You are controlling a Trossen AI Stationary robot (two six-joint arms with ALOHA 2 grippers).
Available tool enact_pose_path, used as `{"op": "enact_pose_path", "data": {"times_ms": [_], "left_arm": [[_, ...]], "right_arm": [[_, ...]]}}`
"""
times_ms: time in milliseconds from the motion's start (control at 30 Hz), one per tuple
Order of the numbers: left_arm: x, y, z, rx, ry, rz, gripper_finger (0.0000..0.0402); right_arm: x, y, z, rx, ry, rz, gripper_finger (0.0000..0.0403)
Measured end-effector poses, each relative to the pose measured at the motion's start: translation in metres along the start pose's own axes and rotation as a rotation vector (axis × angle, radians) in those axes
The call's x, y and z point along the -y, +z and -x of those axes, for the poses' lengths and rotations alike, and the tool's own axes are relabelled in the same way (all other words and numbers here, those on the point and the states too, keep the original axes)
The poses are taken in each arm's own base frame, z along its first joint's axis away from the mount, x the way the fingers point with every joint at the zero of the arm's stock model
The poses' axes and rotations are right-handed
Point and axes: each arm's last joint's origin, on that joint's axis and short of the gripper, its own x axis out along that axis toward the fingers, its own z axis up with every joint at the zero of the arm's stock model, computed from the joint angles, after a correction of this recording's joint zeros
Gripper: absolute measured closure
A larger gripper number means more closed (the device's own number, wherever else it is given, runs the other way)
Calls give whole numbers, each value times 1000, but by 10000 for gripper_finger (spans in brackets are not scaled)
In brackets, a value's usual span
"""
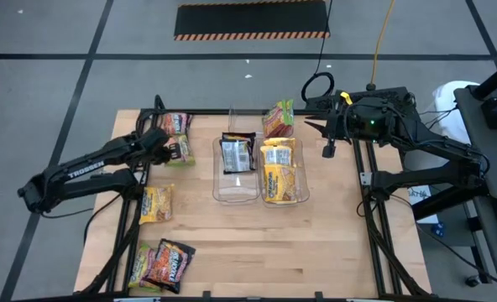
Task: Sort Maruchan noodles
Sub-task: Put the green noodle pack into the top transparent bin
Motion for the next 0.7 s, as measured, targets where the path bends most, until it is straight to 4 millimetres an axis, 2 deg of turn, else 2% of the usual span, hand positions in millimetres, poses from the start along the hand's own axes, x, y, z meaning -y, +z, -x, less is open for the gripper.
{"op": "enact_pose_path", "data": {"times_ms": [167, 500, 700], "left_arm": [[5, 2, 16, 32, -51, -14, 401], [28, 21, 69, 166, -124, -100, 402], [36, 29, 91, 234, -179, -116, 402]], "right_arm": [[0, 0, 0, 0, 0, 0, 367], [0, 0, 0, -4, 2, 0, 367], [0, 0, 0, -4, 2, 0, 367]]}}
